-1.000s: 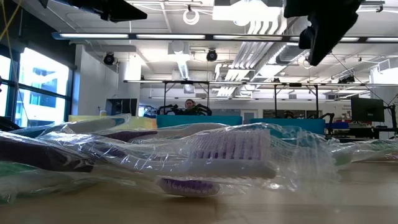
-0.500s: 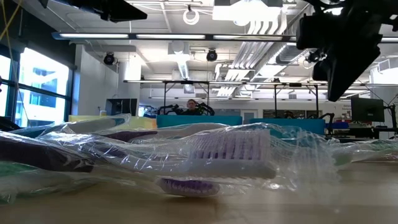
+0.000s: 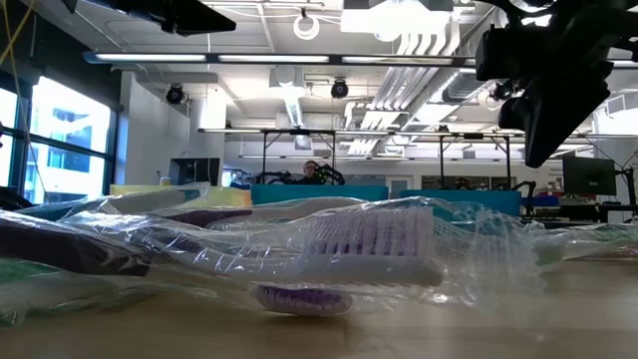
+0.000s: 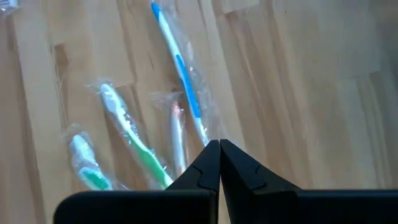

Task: Pick & Place Toothbrushes
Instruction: Put the blue toothbrush into the yellow bin

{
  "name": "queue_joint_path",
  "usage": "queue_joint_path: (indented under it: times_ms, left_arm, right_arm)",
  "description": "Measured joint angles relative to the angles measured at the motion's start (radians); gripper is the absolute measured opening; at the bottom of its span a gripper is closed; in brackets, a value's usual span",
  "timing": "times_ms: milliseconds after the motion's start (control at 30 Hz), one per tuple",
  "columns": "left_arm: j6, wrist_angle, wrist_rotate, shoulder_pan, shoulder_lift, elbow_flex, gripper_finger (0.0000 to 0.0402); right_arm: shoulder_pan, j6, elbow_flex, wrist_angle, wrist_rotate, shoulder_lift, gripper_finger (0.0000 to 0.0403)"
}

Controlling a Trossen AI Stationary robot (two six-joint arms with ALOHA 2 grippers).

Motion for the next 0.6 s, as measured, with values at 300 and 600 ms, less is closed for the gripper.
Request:
queue_joint_path:
  times_ms: [300,600]
  left_arm:
    - [0.0,-0.003,0.0,0.0,0.0,0.0,0.0]
    - [0.0,-0.049,0.0,0.0,0.0,0.0,0.0]
  right_arm:
    - [0.0,-0.014,0.0,0.027,-0.008,0.074,0.01]
    - [0.016,-0.041,0.0,0.097,-0.004,0.225,0.0126]
